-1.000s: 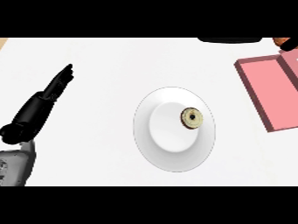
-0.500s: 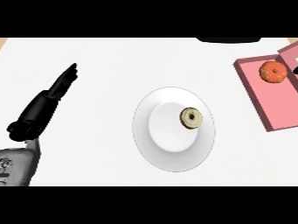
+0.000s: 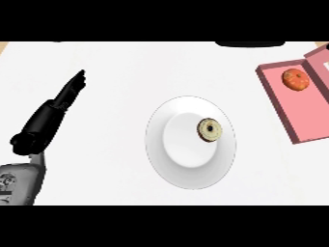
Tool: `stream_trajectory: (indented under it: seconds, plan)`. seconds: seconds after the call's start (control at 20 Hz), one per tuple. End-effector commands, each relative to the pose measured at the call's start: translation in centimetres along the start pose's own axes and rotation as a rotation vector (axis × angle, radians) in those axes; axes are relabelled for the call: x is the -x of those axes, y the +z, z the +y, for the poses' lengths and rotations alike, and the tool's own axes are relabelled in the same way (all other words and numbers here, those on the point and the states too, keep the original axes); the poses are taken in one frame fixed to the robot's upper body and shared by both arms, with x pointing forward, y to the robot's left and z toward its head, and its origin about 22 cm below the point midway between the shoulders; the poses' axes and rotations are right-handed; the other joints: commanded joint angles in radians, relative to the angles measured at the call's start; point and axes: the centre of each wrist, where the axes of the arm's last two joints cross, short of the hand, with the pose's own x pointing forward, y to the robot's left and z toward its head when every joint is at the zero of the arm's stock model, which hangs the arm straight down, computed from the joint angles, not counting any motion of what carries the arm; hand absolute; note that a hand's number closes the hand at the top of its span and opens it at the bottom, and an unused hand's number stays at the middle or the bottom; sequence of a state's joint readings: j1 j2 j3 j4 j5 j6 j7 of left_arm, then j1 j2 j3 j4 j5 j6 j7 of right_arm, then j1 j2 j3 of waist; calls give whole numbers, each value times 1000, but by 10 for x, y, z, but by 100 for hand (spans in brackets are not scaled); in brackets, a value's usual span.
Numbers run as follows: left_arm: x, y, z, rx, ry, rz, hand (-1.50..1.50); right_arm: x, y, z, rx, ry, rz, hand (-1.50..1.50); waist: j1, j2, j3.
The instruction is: Pick the squash from the plate and place it in the cardboard box
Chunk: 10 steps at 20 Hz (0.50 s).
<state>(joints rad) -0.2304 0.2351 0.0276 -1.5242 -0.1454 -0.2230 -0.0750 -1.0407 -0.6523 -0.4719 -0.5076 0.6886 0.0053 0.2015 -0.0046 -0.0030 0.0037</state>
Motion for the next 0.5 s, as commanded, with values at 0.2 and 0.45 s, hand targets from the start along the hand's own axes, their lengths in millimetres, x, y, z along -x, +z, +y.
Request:
stream_trajectory:
  seconds: [0.2, 0.45]
  plan:
    - [-10, -3, 0, -9, 2, 1, 0, 41, 3, -25, 294, -558, 48, -150, -4, 1, -2]
    - [3, 1, 11, -8, 2, 9, 0, 91, 11, -49, 406, -611, 33, -150, 3, 5, -3]
